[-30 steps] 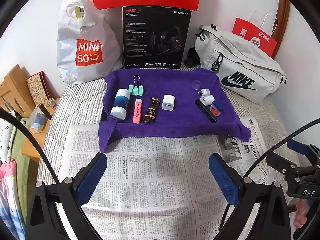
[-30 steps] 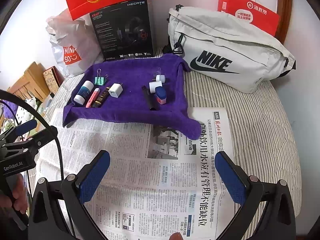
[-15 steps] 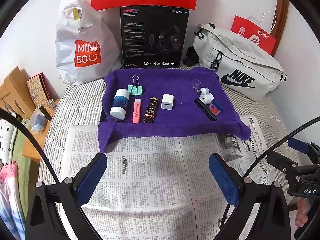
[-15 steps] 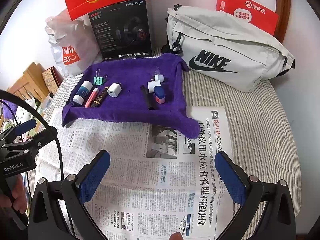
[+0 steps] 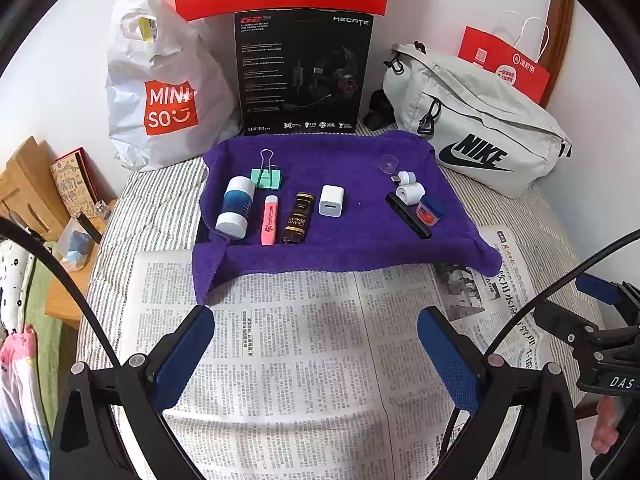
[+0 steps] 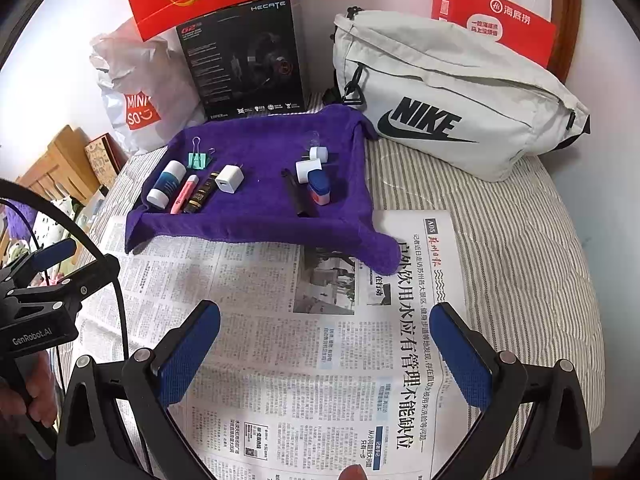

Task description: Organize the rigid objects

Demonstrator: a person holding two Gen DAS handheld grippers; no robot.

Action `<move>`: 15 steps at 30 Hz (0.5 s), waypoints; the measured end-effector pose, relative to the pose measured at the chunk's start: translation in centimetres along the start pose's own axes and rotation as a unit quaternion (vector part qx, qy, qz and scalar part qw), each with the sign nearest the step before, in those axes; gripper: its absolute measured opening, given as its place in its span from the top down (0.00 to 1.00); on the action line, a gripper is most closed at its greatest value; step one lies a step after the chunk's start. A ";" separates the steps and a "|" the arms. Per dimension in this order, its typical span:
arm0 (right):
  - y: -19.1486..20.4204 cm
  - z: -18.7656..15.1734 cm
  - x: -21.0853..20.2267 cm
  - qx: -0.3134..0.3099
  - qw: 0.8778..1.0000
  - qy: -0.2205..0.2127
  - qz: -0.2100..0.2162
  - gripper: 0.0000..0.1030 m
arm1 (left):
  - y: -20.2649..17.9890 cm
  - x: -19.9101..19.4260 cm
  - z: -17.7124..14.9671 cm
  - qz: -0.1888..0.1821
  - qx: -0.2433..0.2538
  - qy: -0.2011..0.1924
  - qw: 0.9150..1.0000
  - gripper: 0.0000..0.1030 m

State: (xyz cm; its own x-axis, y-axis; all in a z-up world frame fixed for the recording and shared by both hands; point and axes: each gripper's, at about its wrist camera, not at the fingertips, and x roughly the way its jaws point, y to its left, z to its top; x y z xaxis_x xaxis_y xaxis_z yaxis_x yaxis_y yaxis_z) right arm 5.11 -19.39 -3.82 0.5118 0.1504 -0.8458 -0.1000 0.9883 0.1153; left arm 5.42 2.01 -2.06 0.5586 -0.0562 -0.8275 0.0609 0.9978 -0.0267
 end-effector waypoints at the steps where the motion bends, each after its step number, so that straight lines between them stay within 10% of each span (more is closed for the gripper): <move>1: 0.0 0.0 0.0 0.000 1.000 0.000 0.000 0.00 | 0.0 0.0 0.0 0.000 0.000 0.000 1.000 0.00; 15: 0.0 0.0 -0.1 -0.001 1.000 0.000 -0.001 0.00 | 0.1 0.0 0.0 0.003 0.000 0.001 1.000 0.00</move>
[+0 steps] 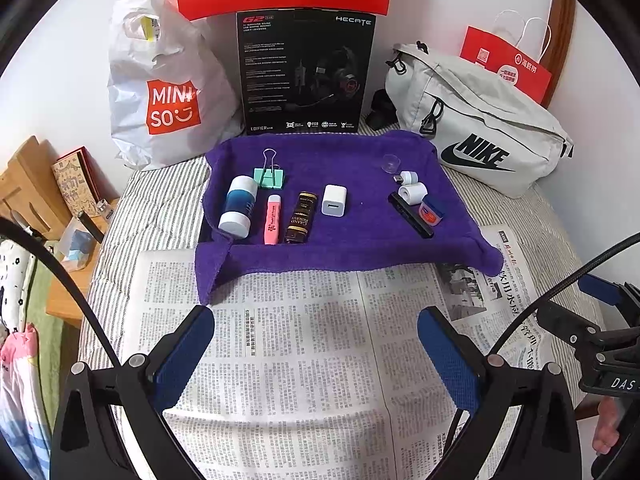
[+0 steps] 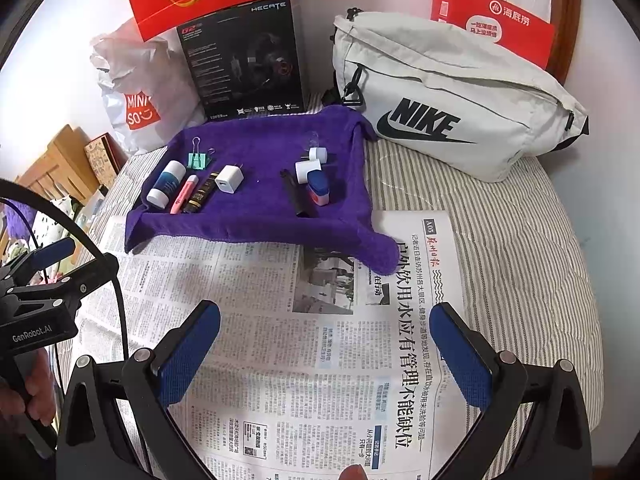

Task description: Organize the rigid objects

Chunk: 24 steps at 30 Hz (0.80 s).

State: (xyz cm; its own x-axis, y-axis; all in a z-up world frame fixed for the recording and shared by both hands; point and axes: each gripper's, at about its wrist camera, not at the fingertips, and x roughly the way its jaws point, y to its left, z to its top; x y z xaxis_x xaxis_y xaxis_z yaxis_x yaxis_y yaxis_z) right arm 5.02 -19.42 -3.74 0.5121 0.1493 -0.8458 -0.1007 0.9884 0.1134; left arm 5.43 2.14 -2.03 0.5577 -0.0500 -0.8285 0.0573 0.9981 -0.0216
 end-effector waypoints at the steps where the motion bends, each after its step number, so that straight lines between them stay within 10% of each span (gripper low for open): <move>1: 0.0 0.0 0.0 0.000 1.000 0.000 0.000 0.00 | 0.0 0.0 0.0 0.000 0.000 0.000 1.000 0.00; 24: 0.1 -0.1 -0.1 0.000 1.000 -0.001 -0.003 0.00 | 0.4 -0.2 -0.1 -0.001 -0.003 -0.001 1.000 0.00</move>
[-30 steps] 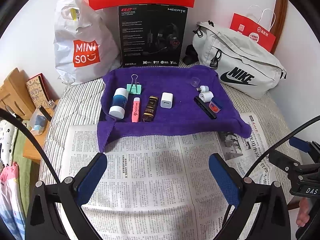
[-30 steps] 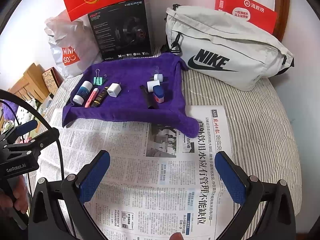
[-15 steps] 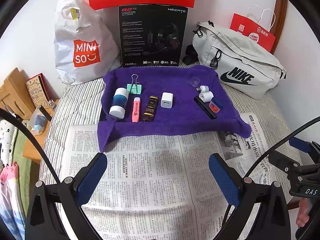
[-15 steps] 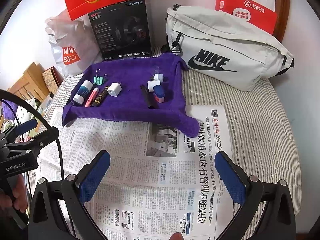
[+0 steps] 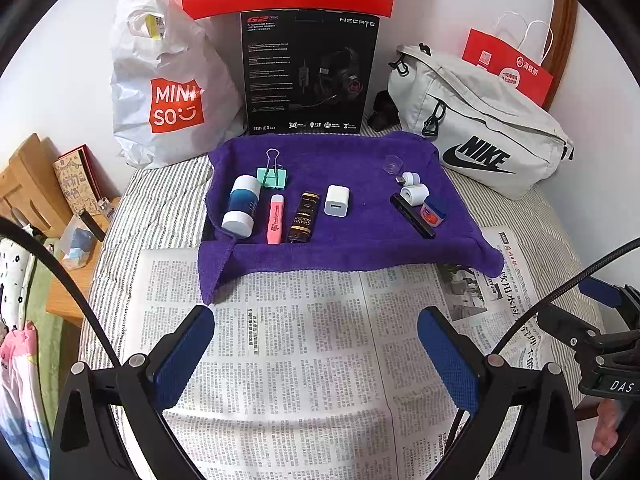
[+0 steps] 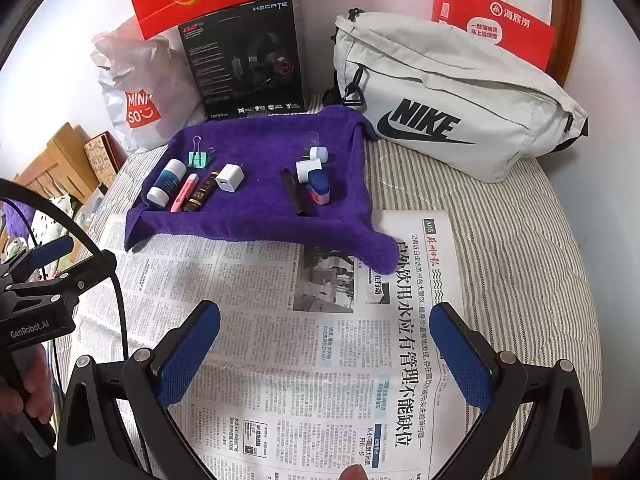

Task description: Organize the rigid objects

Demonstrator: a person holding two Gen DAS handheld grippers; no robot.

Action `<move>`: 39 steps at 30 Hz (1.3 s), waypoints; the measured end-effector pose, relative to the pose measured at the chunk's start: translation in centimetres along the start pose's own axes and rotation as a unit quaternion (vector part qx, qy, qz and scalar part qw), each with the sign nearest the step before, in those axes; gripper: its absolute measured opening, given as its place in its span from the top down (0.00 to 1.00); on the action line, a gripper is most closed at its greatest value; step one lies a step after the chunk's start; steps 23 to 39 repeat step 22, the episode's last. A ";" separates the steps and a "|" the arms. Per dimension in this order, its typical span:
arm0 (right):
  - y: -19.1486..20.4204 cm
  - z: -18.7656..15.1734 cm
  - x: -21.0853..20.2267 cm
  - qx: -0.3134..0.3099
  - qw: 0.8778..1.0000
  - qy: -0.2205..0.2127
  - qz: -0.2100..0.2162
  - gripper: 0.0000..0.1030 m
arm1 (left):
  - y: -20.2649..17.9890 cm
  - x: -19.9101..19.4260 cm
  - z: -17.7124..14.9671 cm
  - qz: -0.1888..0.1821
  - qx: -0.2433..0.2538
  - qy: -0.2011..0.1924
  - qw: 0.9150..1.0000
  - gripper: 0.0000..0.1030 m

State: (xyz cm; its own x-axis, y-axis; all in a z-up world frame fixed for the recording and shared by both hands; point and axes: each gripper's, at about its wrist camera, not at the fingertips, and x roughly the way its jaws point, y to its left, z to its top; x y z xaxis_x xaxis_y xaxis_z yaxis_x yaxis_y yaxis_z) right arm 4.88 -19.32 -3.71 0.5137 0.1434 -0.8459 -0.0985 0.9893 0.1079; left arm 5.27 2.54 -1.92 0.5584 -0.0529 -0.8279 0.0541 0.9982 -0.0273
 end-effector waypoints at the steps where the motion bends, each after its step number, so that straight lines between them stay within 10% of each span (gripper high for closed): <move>1: 0.0 0.0 0.0 0.000 1.000 0.000 -0.001 0.00 | 0.1 0.0 0.0 0.000 0.000 0.000 1.000 0.00; 39: 0.1 -0.1 0.1 -0.006 1.000 0.003 -0.001 0.00 | 0.5 -0.4 0.2 -0.002 -0.006 -0.006 1.000 0.00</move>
